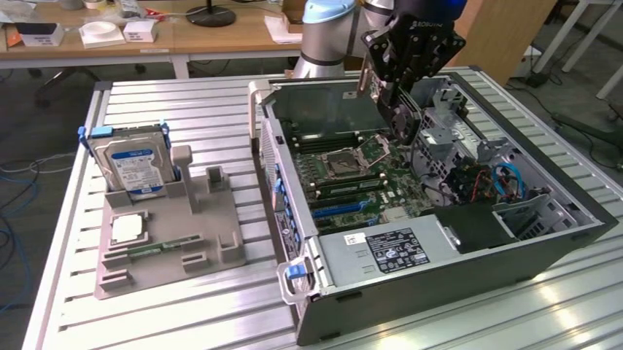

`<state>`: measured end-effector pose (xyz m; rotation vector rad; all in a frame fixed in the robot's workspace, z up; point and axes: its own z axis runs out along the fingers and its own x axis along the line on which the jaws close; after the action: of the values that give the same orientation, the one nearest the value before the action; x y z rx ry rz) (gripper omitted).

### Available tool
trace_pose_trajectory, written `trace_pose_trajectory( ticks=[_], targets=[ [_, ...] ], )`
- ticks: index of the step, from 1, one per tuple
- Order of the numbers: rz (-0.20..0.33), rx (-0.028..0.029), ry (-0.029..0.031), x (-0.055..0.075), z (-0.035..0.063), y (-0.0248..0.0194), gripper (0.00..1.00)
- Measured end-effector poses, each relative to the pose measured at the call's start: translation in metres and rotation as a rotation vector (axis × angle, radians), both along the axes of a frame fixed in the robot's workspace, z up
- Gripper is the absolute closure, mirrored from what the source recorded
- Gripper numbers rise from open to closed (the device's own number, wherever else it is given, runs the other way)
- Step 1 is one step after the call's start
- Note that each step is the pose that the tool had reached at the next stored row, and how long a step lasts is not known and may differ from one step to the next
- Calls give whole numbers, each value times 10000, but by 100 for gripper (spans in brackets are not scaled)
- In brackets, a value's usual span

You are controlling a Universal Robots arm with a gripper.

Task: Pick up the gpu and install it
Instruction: 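Insert the gpu into the slot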

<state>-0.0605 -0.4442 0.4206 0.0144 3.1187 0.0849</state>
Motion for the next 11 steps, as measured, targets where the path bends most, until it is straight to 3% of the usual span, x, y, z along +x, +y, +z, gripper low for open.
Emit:
trace_pose_trajectory(
  ticks=[4, 11],
  targets=[
    [79, 2, -1, -1, -1, 0, 74],
    [756, 1, -1, 0, 0, -1, 74]
  ],
)
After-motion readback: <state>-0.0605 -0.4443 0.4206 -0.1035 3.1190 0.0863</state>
